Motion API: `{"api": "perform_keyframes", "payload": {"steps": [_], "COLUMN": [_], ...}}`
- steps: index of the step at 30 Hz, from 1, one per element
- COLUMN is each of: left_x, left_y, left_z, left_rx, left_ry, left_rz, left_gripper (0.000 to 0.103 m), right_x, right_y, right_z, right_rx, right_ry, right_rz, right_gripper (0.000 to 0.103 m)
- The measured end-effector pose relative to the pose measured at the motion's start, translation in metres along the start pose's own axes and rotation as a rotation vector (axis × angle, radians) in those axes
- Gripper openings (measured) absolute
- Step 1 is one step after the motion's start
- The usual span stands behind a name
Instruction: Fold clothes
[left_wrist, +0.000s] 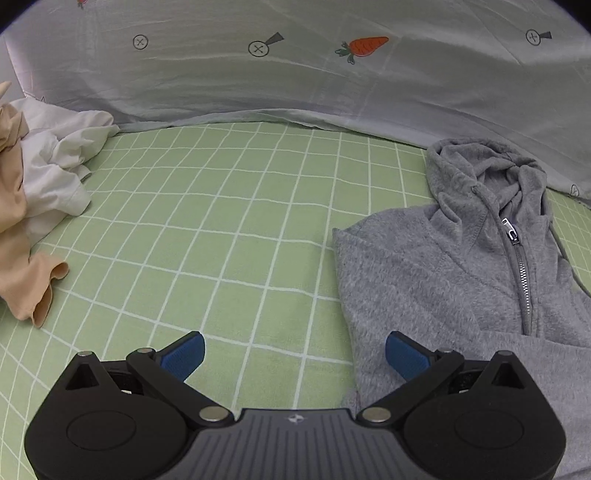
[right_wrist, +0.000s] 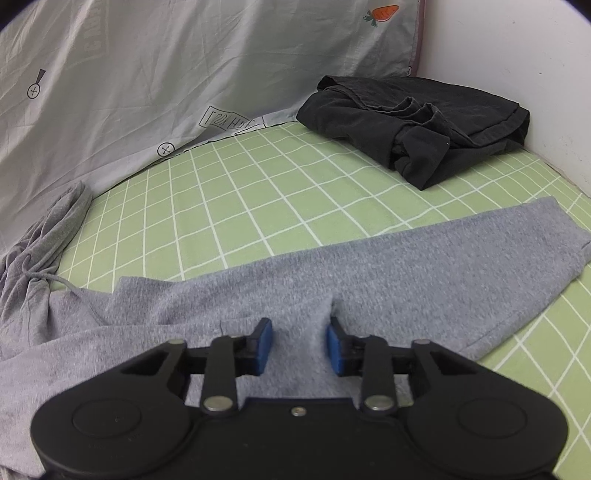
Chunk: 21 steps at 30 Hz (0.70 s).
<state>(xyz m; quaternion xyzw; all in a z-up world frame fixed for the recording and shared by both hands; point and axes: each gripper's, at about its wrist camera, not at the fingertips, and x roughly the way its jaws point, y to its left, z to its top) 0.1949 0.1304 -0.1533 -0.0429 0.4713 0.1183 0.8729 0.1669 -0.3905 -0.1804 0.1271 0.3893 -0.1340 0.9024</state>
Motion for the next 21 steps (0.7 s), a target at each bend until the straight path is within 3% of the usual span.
{"api": "perform_keyframes", "payload": {"steps": [1,4,8,15,17,19,21], "left_x": [0.008,0.022,0.024,0.025,0.020,0.011,0.001], "left_y": [-0.009,-0.019,-0.011,-0.005,-0.006,-0.007,-0.007], "left_z": [0.003,0.005,0.002,0.003,0.004,0.003,0.001], "left_rx": [0.026,0.030,-0.033,-0.089,-0.077,-0.064,-0.053], "left_ry": [0.002,0.031,0.023,0.049,0.050,0.040,0.048], "left_rz": [0.026,0.081,0.051,0.016,0.020,0.012,-0.022], "left_gripper": [0.103,0.103,0.103,0.103,0.103,0.103,0.103], "right_x": [-0.003,-0.022,-0.064,-0.021,-0.021,-0.023,-0.024], "right_y": [0.000,-0.002,-0.013,-0.018,-0.014,-0.012,-0.013], "right_z": [0.001,0.007,0.016,-0.010,-0.014,-0.017,-0.020], "right_rx": [0.000,0.012,0.090,0.057,0.037,0.031,0.035], "right_ry": [-0.011,-0.078,-0.194,-0.014,-0.010,-0.005,-0.001], "right_rz": [-0.006,-0.022,-0.059,-0.124,-0.135,-0.136,-0.132], "right_gripper": [0.006,0.005,0.005,0.007,0.018,0.052,0.056]}}
